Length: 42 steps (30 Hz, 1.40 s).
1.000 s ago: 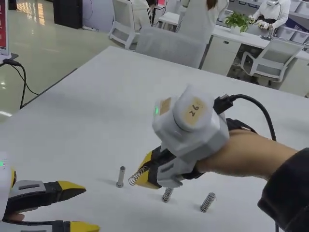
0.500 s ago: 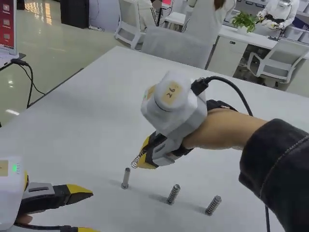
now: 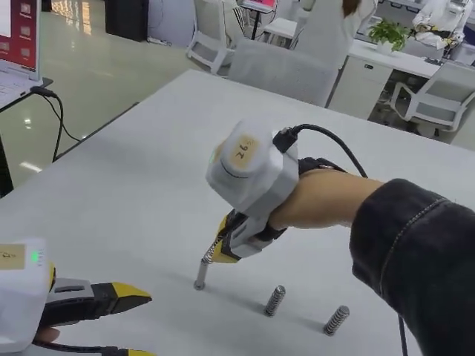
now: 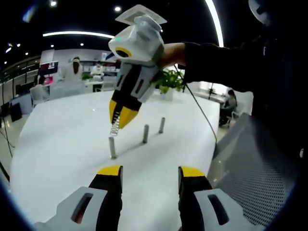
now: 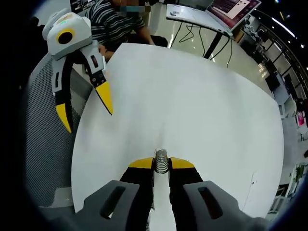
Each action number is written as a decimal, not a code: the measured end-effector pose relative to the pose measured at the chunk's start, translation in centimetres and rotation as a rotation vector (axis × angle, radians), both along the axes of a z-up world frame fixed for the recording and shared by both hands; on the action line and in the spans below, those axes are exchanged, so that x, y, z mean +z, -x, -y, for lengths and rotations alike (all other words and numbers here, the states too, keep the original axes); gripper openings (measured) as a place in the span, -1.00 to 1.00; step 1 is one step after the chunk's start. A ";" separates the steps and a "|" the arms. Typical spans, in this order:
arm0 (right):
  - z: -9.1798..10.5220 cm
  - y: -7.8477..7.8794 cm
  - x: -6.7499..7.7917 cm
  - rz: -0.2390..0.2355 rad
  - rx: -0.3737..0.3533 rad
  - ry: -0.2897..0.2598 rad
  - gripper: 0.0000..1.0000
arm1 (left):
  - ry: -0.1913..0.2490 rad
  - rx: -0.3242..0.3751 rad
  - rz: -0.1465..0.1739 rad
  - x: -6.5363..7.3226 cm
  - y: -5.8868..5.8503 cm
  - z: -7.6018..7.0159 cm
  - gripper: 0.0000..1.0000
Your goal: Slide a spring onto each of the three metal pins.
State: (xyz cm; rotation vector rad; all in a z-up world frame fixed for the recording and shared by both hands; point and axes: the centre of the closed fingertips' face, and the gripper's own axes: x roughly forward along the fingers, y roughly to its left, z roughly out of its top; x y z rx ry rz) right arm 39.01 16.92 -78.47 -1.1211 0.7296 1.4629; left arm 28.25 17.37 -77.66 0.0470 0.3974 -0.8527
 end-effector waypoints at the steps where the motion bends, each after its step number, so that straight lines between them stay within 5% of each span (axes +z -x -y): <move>1: -0.1 0.0 -0.1 -0.001 0.001 0.001 -0.84 | 0.000 0.000 0.000 0.0 0.0 0.0 -0.20; 25: -1.1 -0.4 -2.0 -0.005 0.026 0.068 -0.84 | 0.012 0.000 0.003 0.1 -0.2 -0.1 -0.21; 42: -1.1 0.6 -4.8 -0.012 0.051 0.146 -0.84 | 0.015 -0.002 0.004 0.1 -0.1 0.0 -0.21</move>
